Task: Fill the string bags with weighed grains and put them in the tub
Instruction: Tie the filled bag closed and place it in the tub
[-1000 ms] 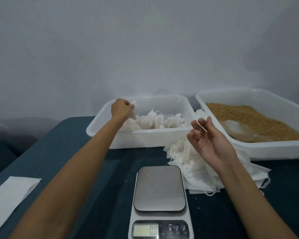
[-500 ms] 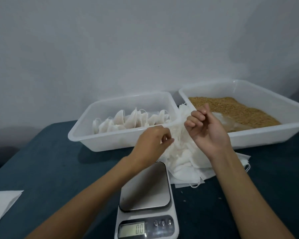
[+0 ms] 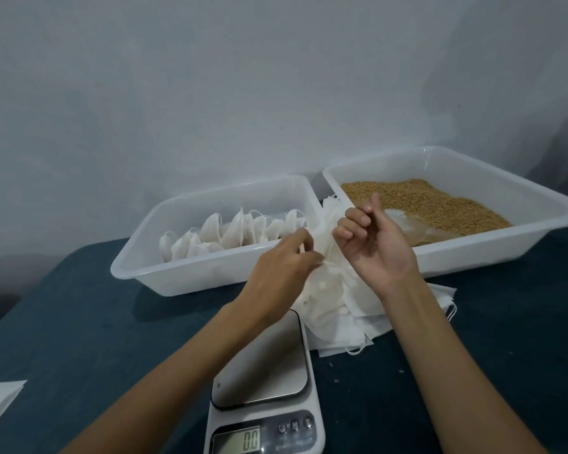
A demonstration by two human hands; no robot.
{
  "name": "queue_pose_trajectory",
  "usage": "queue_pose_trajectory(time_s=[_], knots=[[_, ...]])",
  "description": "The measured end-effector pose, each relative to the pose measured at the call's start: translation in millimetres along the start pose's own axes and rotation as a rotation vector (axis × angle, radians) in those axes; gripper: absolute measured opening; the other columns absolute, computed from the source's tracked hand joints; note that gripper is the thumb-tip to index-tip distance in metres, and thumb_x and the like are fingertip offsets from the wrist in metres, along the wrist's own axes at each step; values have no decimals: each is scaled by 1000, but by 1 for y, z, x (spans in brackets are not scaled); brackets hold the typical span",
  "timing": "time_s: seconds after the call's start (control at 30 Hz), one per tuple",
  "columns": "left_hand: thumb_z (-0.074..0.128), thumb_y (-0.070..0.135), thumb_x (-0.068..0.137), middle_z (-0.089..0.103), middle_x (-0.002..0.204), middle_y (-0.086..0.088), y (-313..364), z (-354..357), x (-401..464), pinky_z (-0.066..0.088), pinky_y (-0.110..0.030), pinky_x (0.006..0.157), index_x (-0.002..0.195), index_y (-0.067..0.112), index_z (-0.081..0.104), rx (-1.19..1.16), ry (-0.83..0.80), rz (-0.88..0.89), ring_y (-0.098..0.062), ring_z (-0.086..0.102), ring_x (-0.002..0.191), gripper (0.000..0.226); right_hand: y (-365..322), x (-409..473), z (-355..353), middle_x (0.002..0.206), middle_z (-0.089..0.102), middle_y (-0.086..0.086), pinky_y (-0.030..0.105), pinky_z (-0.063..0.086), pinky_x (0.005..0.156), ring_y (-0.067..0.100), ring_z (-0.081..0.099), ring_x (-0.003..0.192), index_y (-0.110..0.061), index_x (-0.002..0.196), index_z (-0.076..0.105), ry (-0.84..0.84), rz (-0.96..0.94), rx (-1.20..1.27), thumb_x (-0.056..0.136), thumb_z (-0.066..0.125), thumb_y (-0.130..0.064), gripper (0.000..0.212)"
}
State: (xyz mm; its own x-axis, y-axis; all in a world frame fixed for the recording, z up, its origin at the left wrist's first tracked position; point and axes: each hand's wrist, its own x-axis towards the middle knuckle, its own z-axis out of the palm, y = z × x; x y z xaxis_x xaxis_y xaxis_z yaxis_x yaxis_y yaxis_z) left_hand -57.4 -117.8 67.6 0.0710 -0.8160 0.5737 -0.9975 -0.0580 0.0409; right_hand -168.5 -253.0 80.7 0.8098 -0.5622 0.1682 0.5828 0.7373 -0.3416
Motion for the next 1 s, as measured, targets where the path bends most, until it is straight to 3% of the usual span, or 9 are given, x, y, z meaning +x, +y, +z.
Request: queue_pose_trajectory(time_s=[0.13,0.2,0.3,0.43,0.57,0.63,0.73,0.83,1.0], knots=[[74,9,95,61,104,0,-8,-22,-14,42,-17,70,92,7,76,-364,264,-260,-7,53,77,5,2,1,0,60,38,-5,22,40,52,9,34,48,-17,71,54,0,-15,-87,106,42,-41,44],[73,17,96,63,98,9,-14,-29,-26,44,-20,67,86,16,72,-534,354,-418,-9,53,76,10,6,0,1,62,39,-4,23,40,52,10,34,49,-16,72,56,-4,-32,-208,104,45,-41,42],[69,22,100,57,72,14,-18,-27,-45,41,-23,62,83,17,68,-768,376,-612,-8,48,66,18,18,-4,3,66,47,0,25,45,55,12,38,52,-13,80,59,-63,-34,-496,102,50,-39,35],[64,17,102,54,62,0,-13,-20,-54,42,-22,55,80,9,67,-914,373,-717,-10,48,59,24,44,-11,7,87,63,5,30,49,58,17,48,58,-9,99,63,-159,-10,-947,97,63,-41,32],[65,35,97,63,82,-29,-11,-20,-55,46,-35,71,89,-4,70,-1036,367,-702,-23,56,76,40,58,-14,4,112,69,-3,27,51,62,16,61,69,-27,123,65,-220,74,-1191,85,81,-37,43],[64,36,96,61,80,-29,-9,-19,-57,44,-38,73,89,-10,68,-1075,388,-702,-25,53,77,46,60,-15,0,99,71,-2,25,45,55,12,54,61,-25,114,71,-269,100,-1206,85,81,-29,31],[67,37,91,61,72,-10,-11,-17,-61,44,-31,64,86,-6,69,-1145,366,-728,-18,52,68,43,61,-14,-1,71,64,1,23,37,48,11,43,51,-16,91,77,-210,52,-1157,89,77,-17,2],[71,21,93,65,72,0,-13,-18,-67,47,-17,58,89,1,71,-1184,292,-690,-6,56,62,21,60,-12,-3,63,53,6,26,33,46,14,39,48,-14,80,73,-103,10,-1090,93,72,-18,14],[74,17,92,65,79,-13,-16,-17,-70,50,-23,66,93,-11,66,-1183,237,-664,-17,58,71,30,58,-12,-3,65,45,8,27,29,46,15,35,47,-9,82,68,-40,-26,-1030,97,67,-29,25]])
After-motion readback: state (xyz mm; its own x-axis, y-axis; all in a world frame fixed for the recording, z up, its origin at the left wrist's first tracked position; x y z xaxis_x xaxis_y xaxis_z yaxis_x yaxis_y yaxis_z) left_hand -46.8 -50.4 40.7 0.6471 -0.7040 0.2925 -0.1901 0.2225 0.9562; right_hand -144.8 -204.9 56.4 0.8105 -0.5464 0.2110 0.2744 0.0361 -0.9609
